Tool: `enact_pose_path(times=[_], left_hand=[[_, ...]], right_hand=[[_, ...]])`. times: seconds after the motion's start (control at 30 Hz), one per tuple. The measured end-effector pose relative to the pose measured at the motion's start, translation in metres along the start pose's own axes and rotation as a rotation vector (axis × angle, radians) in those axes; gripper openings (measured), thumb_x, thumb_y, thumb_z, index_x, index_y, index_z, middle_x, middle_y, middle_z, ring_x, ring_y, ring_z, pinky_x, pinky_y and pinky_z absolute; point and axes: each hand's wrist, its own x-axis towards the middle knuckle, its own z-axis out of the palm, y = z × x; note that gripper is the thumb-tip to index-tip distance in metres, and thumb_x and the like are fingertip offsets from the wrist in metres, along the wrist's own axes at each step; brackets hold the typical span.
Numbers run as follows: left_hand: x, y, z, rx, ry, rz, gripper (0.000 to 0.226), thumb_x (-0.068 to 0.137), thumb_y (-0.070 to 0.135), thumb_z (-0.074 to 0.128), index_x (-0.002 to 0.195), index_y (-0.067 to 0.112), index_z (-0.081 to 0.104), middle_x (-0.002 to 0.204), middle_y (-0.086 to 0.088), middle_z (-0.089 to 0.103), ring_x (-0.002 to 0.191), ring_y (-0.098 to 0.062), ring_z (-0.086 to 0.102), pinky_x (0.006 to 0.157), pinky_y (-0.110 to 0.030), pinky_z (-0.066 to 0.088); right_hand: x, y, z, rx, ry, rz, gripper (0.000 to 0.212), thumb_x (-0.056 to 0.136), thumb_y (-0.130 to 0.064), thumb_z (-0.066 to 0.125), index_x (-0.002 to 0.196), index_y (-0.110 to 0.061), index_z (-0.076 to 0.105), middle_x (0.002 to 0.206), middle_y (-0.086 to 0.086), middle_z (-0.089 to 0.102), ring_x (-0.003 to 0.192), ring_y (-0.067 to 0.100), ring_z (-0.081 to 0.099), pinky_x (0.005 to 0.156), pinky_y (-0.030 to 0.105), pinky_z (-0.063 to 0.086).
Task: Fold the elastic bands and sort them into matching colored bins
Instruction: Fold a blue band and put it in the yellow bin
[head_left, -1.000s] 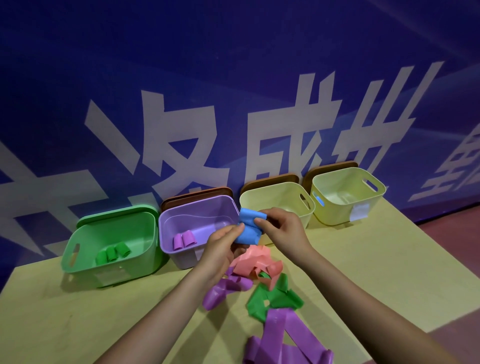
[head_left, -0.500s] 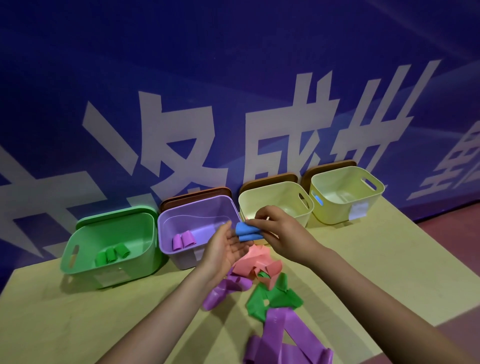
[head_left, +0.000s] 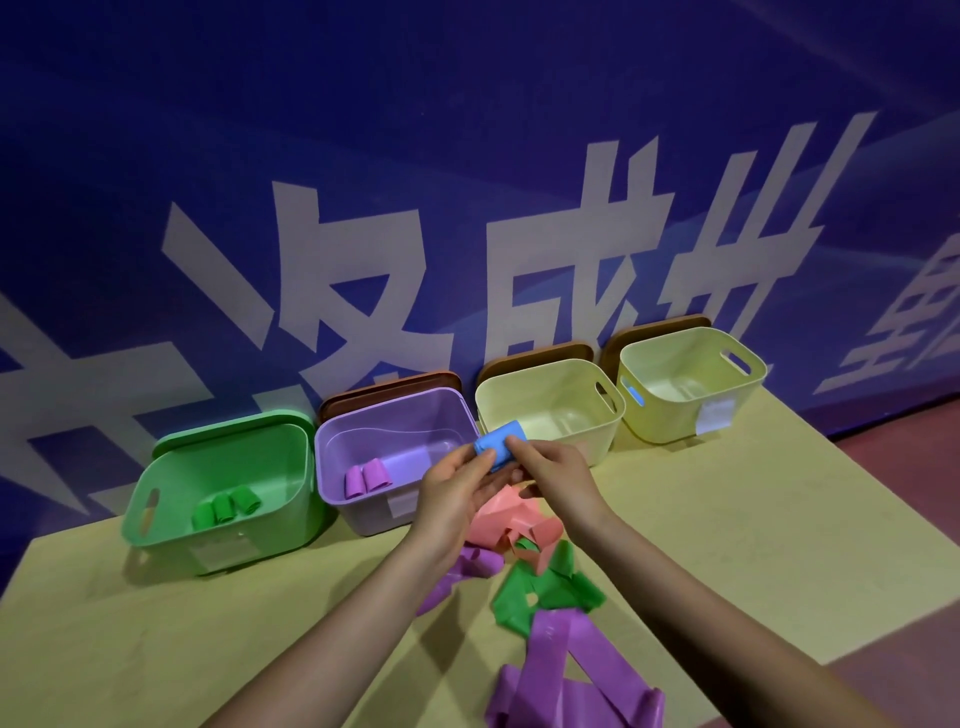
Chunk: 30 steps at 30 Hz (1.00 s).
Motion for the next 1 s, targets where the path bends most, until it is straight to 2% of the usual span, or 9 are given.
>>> enact_pose_path(times=[0.17,0.27,0.4,0.47,0.6,0.77,0.83,0.9,1.0], left_hand=[[0.003,0.001,-0.001,-0.043,0.038,-0.076,0.026,0.096,0.018,0.054,0.111,-0.002,0.062,0.105,-0.024,0.069,0.1,-0.034,0.068,0.093,-0.041,0.053],[0.006,0.005,-0.005,0.09,-0.015,-0.076,0.022,0.094,0.012,0.056,0.108,-0.004,0.063,0.1,-0.022,0.069,0.098,-0.032,0.067,0.094,-0.04,0.053],[0.007,0.007,-0.009,0.264,-0.124,-0.085,0.011,0.094,0.006,0.054,0.097,0.003,0.064,0.096,-0.017,0.067,0.086,-0.021,0.067,0.077,-0.025,0.058],[0.007,0.004,-0.009,0.347,-0.13,-0.053,0.008,0.094,0.006,0.054,0.09,0.006,0.06,0.087,-0.013,0.065,0.077,-0.018,0.064,0.072,-0.025,0.055],[0.006,-0.005,-0.004,0.45,-0.115,0.044,0.016,0.096,0.005,0.051,0.08,0.011,0.051,0.074,-0.006,0.06,0.069,-0.015,0.057,0.065,-0.023,0.048],[0.009,-0.012,0.012,0.434,-0.095,0.026,0.017,0.098,0.007,0.048,0.082,0.011,0.053,0.078,-0.008,0.061,0.069,-0.016,0.06,0.056,-0.017,0.049],[0.014,-0.013,0.02,0.377,-0.122,-0.036,0.017,0.097,0.006,0.047,0.084,0.01,0.057,0.081,-0.009,0.062,0.073,-0.018,0.06,0.063,-0.021,0.051],[0.023,-0.014,0.026,0.342,-0.181,-0.086,0.017,0.097,0.005,0.046,0.089,0.008,0.061,0.086,-0.011,0.062,0.084,-0.022,0.059,0.079,-0.03,0.049],[0.033,-0.017,0.038,0.395,-0.262,-0.099,0.014,0.096,0.008,0.05,0.095,0.009,0.064,0.094,-0.008,0.064,0.094,-0.019,0.06,0.091,-0.034,0.047]], right_hand=[[0.002,0.002,-0.003,-0.097,-0.013,-0.06,0.025,0.098,-0.022,0.05,0.102,-0.006,0.069,0.078,0.002,0.064,0.072,0.012,0.058,0.059,0.019,0.047],[0.0,0.003,-0.01,-0.127,-0.037,-0.089,0.019,0.097,-0.017,0.053,0.097,-0.007,0.069,0.077,0.002,0.063,0.07,0.01,0.057,0.058,0.017,0.046],[0.0,0.01,-0.018,-0.293,-0.021,-0.195,0.019,0.093,-0.022,0.059,0.083,-0.01,0.071,0.066,-0.001,0.064,0.062,0.012,0.057,0.064,0.029,0.046],[0.001,0.015,-0.021,-0.445,-0.001,-0.279,0.025,0.092,-0.027,0.06,0.08,-0.008,0.071,0.062,0.003,0.063,0.06,0.018,0.057,0.061,0.032,0.043],[0.005,0.018,-0.027,-0.68,0.034,-0.473,0.039,0.091,-0.038,0.054,0.07,-0.007,0.064,0.056,0.003,0.049,0.054,0.02,0.045,0.052,0.031,0.024],[0.011,0.013,-0.049,-0.72,-0.049,-0.504,0.041,0.091,-0.042,0.052,0.071,-0.007,0.064,0.061,0.005,0.054,0.058,0.021,0.048,0.056,0.035,0.033],[0.015,0.01,-0.062,-0.653,-0.099,-0.458,0.035,0.093,-0.032,0.058,0.074,-0.004,0.064,0.065,0.011,0.056,0.062,0.023,0.049,0.059,0.038,0.036],[0.019,0.006,-0.076,-0.576,-0.17,-0.379,0.031,0.093,-0.027,0.06,0.074,-0.002,0.064,0.068,0.015,0.058,0.064,0.027,0.05,0.061,0.039,0.038],[0.026,0.002,-0.101,-0.452,-0.247,-0.243,0.027,0.091,-0.024,0.063,0.067,-0.011,0.064,0.062,0.003,0.056,0.059,0.012,0.048,0.06,0.031,0.039]])
